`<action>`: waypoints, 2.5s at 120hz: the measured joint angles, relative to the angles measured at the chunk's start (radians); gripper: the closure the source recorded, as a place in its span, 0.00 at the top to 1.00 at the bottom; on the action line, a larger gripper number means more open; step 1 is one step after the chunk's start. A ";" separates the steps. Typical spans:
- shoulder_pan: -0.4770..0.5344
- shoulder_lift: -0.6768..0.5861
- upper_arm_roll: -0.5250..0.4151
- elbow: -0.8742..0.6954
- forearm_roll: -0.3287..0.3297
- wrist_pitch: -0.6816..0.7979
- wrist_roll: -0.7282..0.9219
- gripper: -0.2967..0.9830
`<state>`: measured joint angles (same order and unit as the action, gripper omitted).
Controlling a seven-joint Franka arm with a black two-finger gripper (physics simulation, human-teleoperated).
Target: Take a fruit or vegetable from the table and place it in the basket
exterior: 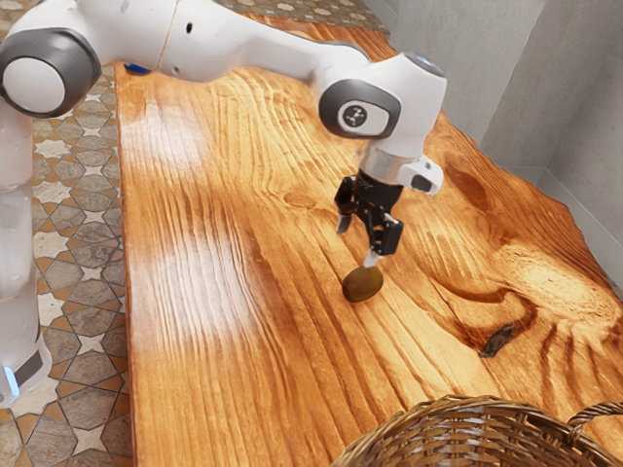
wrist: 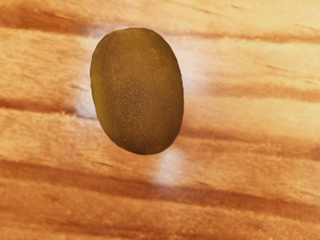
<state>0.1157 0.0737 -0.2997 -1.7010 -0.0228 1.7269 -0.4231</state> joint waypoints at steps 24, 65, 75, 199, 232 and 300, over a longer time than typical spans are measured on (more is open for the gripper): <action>-0.043 0.029 -0.008 0.013 0.051 0.005 -0.120 0.77; -0.042 0.164 -0.009 0.162 0.106 0.012 -0.246 0.77; -0.043 0.185 -0.008 0.187 0.118 0.009 -0.264 0.77; -0.036 0.316 0.029 0.183 0.165 0.011 -0.330 0.77; -0.036 0.347 0.030 0.183 0.159 0.023 -0.332 0.77; -0.036 0.327 0.028 0.216 0.146 -0.013 -0.327 0.43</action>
<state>0.0799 0.4004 -0.2715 -1.4847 0.1230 1.7137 -0.7502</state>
